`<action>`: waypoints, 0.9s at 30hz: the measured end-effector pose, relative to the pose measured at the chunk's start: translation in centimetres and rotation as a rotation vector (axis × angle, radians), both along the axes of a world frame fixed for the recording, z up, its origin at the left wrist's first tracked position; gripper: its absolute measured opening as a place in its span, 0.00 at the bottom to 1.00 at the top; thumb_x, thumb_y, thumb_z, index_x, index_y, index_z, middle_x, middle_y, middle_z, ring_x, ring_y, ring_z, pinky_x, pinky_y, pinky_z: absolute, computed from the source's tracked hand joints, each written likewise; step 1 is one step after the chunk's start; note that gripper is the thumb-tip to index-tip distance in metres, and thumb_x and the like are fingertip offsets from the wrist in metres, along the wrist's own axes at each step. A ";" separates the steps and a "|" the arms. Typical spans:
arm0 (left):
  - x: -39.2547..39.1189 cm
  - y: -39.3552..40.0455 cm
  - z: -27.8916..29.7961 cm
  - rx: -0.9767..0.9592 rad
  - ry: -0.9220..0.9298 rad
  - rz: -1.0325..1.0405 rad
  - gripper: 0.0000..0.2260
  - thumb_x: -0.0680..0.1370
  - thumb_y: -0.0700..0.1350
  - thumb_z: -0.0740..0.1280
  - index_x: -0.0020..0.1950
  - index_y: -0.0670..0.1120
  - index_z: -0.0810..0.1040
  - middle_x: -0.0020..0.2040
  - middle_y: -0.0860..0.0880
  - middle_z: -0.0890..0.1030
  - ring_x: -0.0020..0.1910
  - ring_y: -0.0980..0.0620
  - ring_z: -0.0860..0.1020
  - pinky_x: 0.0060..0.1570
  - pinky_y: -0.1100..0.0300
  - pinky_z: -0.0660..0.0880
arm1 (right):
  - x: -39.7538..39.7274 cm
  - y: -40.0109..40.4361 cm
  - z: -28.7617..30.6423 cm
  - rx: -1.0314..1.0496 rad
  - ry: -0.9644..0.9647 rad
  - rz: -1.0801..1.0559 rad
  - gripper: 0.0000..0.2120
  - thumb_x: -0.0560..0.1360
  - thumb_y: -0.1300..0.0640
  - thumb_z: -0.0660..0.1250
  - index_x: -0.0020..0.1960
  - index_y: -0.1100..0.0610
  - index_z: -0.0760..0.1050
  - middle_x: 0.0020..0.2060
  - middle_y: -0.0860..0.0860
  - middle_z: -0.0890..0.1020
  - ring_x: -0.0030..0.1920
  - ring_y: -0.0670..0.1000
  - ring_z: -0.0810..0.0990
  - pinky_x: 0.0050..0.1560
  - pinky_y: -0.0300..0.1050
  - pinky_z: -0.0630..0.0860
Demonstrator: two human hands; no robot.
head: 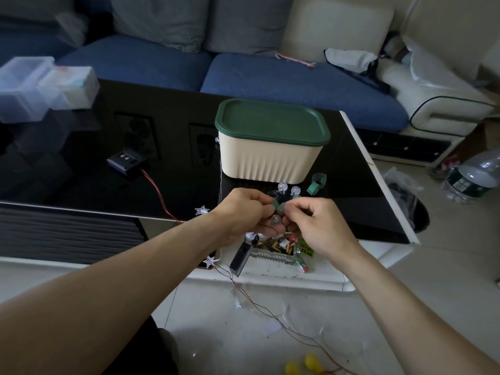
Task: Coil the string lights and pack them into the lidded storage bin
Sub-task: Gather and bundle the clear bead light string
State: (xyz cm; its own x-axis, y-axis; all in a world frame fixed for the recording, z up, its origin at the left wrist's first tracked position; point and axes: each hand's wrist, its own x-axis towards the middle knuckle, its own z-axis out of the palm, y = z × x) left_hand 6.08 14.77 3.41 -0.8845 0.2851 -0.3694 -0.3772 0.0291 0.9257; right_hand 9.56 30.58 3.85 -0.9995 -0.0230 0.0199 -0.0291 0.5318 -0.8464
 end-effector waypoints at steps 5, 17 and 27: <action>0.1 0.3 -0.1 -0.013 0.032 0.061 0.08 0.80 0.31 0.64 0.59 0.35 0.73 0.33 0.39 0.80 0.28 0.48 0.81 0.34 0.58 0.82 | -0.2 0.2 -0.1 0.009 -0.004 -0.002 0.15 0.79 0.60 0.65 0.37 0.54 0.84 0.32 0.55 0.83 0.31 0.51 0.76 0.33 0.47 0.72; -0.3 0.4 -0.9 -0.220 0.294 -0.061 0.07 0.77 0.31 0.69 0.54 0.32 0.78 0.38 0.38 0.83 0.30 0.44 0.81 0.29 0.59 0.78 | -0.1 0.0 -0.8 -0.023 0.009 -0.062 0.16 0.77 0.64 0.65 0.32 0.58 0.82 0.23 0.49 0.78 0.24 0.42 0.71 0.28 0.36 0.66; -0.3 -0.9 -1.6 -0.411 0.373 -0.316 0.07 0.78 0.32 0.65 0.49 0.36 0.84 0.40 0.37 0.85 0.35 0.49 0.85 0.37 0.60 0.82 | -0.4 -1.0 -2.9 -0.234 -0.263 -0.138 0.14 0.82 0.61 0.63 0.39 0.63 0.80 0.27 0.49 0.76 0.28 0.48 0.70 0.34 0.46 0.67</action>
State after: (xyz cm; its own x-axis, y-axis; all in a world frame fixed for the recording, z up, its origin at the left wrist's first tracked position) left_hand 5.80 13.91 1.79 -0.8710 0.4539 -0.1879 0.0530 0.4671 0.8826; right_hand 9.14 29.60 0.96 -0.9646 0.0873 -0.2488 0.2637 0.3065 -0.9146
